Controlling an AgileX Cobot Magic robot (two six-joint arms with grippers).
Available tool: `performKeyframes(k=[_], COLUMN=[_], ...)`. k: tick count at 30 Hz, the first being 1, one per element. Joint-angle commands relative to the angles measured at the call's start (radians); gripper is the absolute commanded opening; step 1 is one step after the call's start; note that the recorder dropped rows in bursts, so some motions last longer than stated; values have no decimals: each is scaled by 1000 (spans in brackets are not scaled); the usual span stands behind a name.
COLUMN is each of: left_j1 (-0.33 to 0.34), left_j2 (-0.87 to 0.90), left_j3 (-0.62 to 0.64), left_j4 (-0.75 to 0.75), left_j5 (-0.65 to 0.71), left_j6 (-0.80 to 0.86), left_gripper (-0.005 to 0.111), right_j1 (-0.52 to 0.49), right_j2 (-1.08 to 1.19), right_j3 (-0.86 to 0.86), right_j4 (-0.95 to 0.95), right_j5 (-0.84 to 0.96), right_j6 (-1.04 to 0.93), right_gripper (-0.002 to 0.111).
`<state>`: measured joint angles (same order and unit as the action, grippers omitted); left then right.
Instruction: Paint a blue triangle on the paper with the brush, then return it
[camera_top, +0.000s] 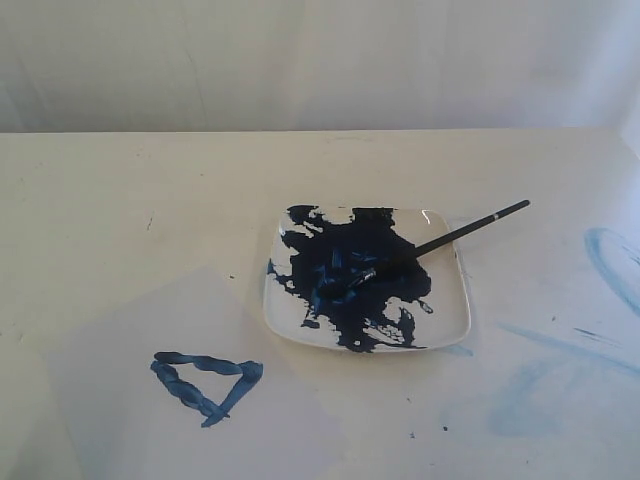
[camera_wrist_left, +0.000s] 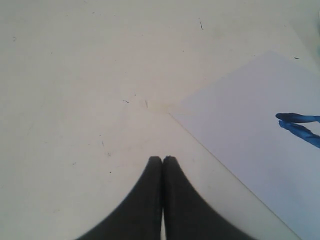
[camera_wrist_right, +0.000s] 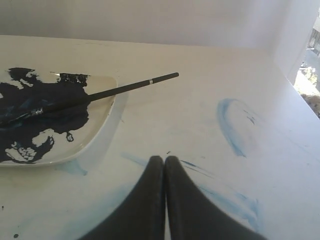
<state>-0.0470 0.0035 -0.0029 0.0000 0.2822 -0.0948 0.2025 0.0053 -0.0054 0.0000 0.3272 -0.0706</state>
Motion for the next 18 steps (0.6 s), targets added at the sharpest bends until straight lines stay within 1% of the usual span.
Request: performKeyframes(k=[1, 18], left_j1=[-8, -8], left_j2=[-4, -4], left_j3=[3, 3], left_j4=[-6, -6], left_j5=[-1, -1], left_j6=[-6, -6], left_gripper=[0, 0], right_j1=[7, 7], right_j2=[-5, -5], right_j3=[5, 5], right_j4=[0, 9], right_j5=[-12, -12], right_j6=[3, 3], right_gripper=[0, 0])
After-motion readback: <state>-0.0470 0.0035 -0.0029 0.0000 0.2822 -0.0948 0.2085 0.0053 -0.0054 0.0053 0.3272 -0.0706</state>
